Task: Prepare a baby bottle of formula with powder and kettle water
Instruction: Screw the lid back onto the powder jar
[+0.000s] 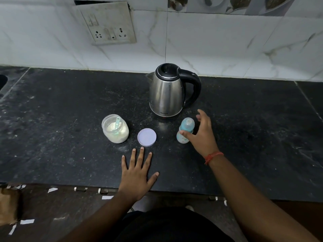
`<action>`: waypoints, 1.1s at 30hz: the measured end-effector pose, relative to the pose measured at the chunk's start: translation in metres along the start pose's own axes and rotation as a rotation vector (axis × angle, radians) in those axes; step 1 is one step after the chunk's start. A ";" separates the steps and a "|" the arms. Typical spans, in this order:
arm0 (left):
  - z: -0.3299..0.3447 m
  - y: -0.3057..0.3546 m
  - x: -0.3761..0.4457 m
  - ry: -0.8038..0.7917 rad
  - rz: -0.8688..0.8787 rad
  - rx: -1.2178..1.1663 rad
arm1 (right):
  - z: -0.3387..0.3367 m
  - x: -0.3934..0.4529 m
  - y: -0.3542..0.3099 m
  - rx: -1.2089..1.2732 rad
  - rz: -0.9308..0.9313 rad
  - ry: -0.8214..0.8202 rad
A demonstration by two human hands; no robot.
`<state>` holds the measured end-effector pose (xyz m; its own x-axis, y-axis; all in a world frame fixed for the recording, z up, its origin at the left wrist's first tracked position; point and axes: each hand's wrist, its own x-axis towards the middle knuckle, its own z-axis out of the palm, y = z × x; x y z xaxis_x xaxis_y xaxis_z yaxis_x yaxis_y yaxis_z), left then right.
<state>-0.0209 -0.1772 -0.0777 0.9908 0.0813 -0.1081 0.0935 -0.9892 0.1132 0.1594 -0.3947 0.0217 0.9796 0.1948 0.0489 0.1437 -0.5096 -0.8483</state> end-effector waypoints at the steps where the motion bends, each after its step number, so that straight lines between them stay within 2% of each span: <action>1: 0.000 -0.002 -0.001 0.007 -0.008 -0.010 | -0.002 -0.003 -0.005 0.006 -0.021 0.052; 3: -0.003 -0.007 -0.004 0.029 -0.030 -0.028 | -0.003 -0.010 -0.017 -0.020 -0.117 0.163; 6: -0.008 -0.020 -0.010 0.074 -0.067 -0.063 | 0.005 -0.022 -0.042 -0.089 -0.358 0.285; 8: -0.010 -0.032 -0.016 0.090 -0.108 -0.084 | 0.018 -0.027 -0.058 -0.100 -0.477 0.264; 11: -0.013 -0.050 -0.025 0.085 -0.180 -0.103 | 0.045 -0.032 -0.073 -0.091 -0.532 0.124; 15: -0.015 -0.075 -0.033 0.069 -0.271 -0.126 | 0.079 -0.032 -0.074 -0.139 -0.455 -0.089; 22: -0.027 -0.120 -0.021 0.105 -0.407 -0.192 | 0.127 -0.008 -0.059 -0.483 -0.168 -0.422; 27: -0.043 -0.136 -0.001 0.104 -0.405 -0.235 | 0.145 0.004 -0.055 -0.694 -0.099 -0.483; 30: -0.053 -0.136 0.012 0.111 -0.396 -0.342 | 0.148 0.005 -0.059 -0.717 -0.124 -0.440; 33: -0.063 -0.131 0.030 0.127 -0.369 -0.526 | 0.147 0.007 -0.066 -0.608 -0.090 -0.373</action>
<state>0.0028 -0.0370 -0.0333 0.8855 0.4493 -0.1185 0.4328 -0.7044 0.5626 0.1360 -0.2359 0.0006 0.8626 0.4760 -0.1713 0.3805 -0.8336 -0.4004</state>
